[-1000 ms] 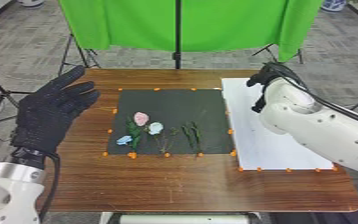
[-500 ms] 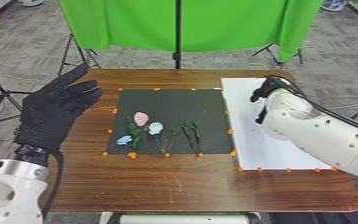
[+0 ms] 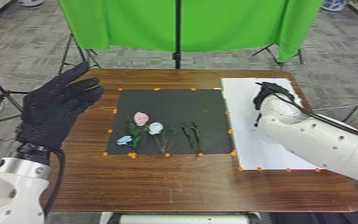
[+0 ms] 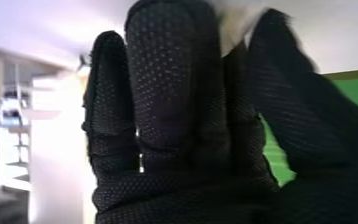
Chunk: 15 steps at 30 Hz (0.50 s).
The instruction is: Arrange flowers
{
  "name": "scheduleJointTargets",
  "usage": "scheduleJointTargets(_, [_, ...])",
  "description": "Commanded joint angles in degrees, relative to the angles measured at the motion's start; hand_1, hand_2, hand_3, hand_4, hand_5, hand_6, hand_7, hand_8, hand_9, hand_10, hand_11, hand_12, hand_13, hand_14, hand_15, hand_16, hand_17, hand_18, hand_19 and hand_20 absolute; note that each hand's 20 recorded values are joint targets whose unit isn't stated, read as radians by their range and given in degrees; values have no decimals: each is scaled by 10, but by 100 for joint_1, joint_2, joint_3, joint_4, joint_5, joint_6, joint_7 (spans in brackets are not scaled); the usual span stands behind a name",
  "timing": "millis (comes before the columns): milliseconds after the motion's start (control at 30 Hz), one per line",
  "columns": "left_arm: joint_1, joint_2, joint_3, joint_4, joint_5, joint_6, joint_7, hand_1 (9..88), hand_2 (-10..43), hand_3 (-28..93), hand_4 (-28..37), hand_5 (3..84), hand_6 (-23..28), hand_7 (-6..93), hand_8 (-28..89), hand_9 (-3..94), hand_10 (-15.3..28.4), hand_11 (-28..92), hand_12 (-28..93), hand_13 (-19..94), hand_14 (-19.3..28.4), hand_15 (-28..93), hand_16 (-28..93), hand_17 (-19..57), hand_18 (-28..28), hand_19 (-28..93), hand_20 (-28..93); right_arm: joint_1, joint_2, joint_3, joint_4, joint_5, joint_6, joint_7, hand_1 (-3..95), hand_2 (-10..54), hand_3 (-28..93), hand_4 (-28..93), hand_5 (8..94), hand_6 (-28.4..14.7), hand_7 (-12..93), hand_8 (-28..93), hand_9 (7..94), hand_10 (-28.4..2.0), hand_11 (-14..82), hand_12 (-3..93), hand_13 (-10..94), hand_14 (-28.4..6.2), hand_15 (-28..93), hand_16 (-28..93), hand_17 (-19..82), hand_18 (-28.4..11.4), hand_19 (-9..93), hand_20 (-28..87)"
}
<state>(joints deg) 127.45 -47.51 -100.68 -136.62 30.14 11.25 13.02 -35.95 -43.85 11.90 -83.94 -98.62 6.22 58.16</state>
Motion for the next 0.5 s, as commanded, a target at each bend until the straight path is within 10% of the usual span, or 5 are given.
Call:
scheduleJointTargets(33, [93,-54,2,-4,-6,-44,30,237,73,777,-226,379,101,158,-102,339,218,305,119,234,284,523,-90,-98,247,547,259,39,13,-480,53,-667,812,-47,559,-95,668,-283,834,39,229,10,937,-46,95,288,883,-14,504,199,460,-138,932,-97])
scheduleJointTargets(500, [112,-82,-64,-122,104,-70,-59,239,74,775,-225,379,101,158,-102,340,219,305,118,235,284,523,-91,-99,248,548,259,318,-68,-538,-562,-1071,1540,-506,556,-95,699,-283,854,29,220,30,937,-59,159,263,894,-10,500,211,462,-134,932,-69])
